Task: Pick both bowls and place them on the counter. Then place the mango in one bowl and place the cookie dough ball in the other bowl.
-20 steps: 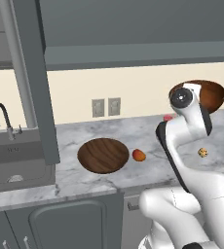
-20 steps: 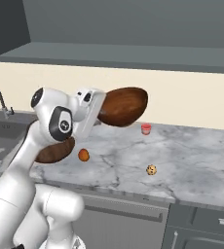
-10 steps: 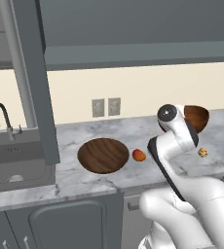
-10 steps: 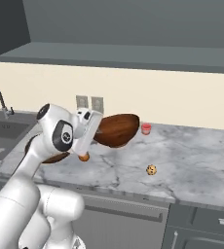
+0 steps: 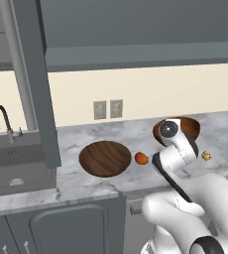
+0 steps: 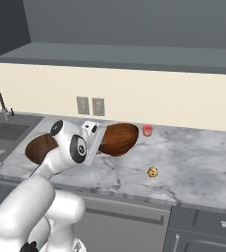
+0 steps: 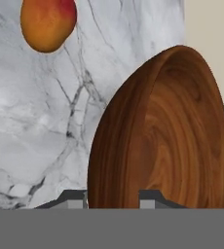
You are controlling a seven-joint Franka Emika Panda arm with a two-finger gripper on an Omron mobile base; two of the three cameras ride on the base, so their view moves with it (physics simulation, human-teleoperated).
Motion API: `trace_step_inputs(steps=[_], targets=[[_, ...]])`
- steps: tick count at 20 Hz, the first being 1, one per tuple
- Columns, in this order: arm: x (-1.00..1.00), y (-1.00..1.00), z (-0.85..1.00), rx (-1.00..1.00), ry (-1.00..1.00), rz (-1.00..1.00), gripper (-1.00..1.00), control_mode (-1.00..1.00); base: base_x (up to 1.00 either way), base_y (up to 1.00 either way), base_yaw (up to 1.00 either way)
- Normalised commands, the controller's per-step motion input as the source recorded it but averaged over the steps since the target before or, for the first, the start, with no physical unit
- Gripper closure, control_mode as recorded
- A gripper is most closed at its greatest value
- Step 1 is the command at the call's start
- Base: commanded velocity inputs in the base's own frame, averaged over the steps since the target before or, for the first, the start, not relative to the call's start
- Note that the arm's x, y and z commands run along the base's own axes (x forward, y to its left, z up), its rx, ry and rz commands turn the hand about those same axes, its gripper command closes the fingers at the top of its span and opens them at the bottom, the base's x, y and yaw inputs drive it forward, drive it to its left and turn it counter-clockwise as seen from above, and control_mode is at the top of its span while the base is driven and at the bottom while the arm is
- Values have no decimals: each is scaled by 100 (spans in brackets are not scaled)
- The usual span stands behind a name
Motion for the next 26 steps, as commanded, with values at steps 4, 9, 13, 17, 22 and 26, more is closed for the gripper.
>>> trace_step_inputs(steps=[4,9,13,17,22,26], targets=[[31,0,-38,1,2,5,100,-100,0,0,0],[14,0,-31,0,6,0,100,-100,0,0,0],[0,0,-29,0,5,0,100,-100,0,0,0],[0,0,-20,1,2,0,100,-100,0,0,0],[0,-1,-32,0,3,0,100,-100,0,0,0],[0,0,-36,1,5,0,100,-100,0,0,0]])
